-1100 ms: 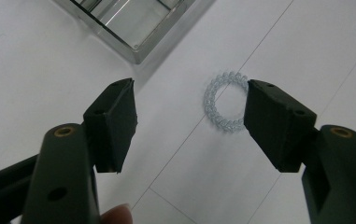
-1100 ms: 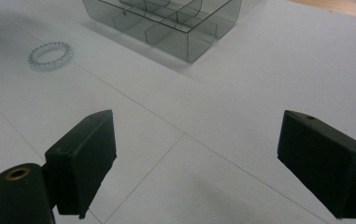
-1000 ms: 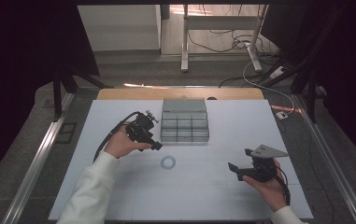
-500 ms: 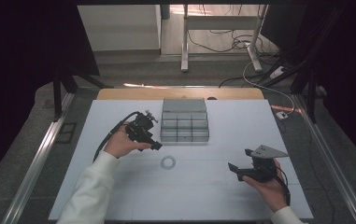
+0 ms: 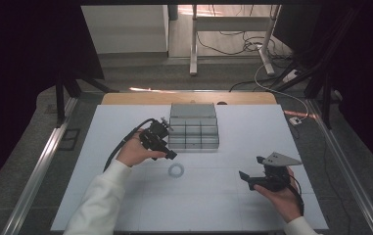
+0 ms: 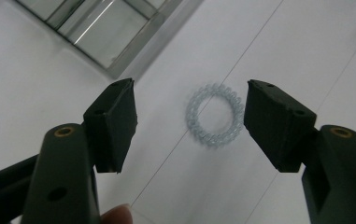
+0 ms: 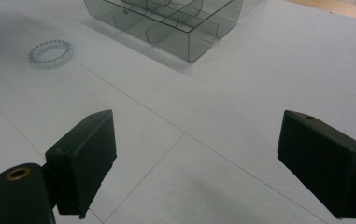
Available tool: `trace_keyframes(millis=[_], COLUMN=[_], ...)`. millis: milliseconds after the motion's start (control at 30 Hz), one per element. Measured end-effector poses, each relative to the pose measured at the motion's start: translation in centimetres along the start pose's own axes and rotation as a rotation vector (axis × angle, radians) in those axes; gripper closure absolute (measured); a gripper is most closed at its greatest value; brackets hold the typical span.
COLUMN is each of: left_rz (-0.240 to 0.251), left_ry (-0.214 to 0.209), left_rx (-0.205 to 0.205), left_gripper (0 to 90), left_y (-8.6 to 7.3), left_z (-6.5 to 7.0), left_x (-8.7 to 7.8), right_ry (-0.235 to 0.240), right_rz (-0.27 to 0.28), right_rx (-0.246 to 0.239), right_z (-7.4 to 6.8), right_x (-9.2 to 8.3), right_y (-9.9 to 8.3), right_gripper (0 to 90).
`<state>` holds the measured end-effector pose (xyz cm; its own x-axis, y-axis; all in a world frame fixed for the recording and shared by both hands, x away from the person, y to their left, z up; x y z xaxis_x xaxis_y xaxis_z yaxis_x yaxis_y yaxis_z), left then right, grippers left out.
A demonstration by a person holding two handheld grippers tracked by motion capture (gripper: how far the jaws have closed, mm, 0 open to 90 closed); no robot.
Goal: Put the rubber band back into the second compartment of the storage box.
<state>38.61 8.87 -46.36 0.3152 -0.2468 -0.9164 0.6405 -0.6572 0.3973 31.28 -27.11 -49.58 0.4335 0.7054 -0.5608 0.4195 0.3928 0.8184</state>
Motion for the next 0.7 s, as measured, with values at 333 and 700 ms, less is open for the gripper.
trace_keyframes(millis=[333,700], left_rz=[-0.023,-0.045], left_ry=[0.002,0.001], left_rx=[0.029,0.011], left_gripper=[34.4,34.3], left_y=[0.6,-0.2], left_z=[0.7,0.3], left_x=[0.7,1.5], right_ry=[-0.001,-0.002], right_rz=[0.0,-0.005], right_rx=[-0.002,-0.002], right_z=[0.0,0.0], right_x=[0.0,0.0], right_y=[0.0,0.0], right_gripper=[12.6,12.6])
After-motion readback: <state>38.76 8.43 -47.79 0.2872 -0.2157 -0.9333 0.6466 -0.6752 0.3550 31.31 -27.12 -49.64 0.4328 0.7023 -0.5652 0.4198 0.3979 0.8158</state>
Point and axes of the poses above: each handheld gripper's, and its own axes: x roughly forward along the jaws, y roughly out of its top, z roughly to its right, the point moved 2 cm from there along x, roughly forward along the jaws, and after that the axes turned 14 degrees about y, right-handed, at the moved point
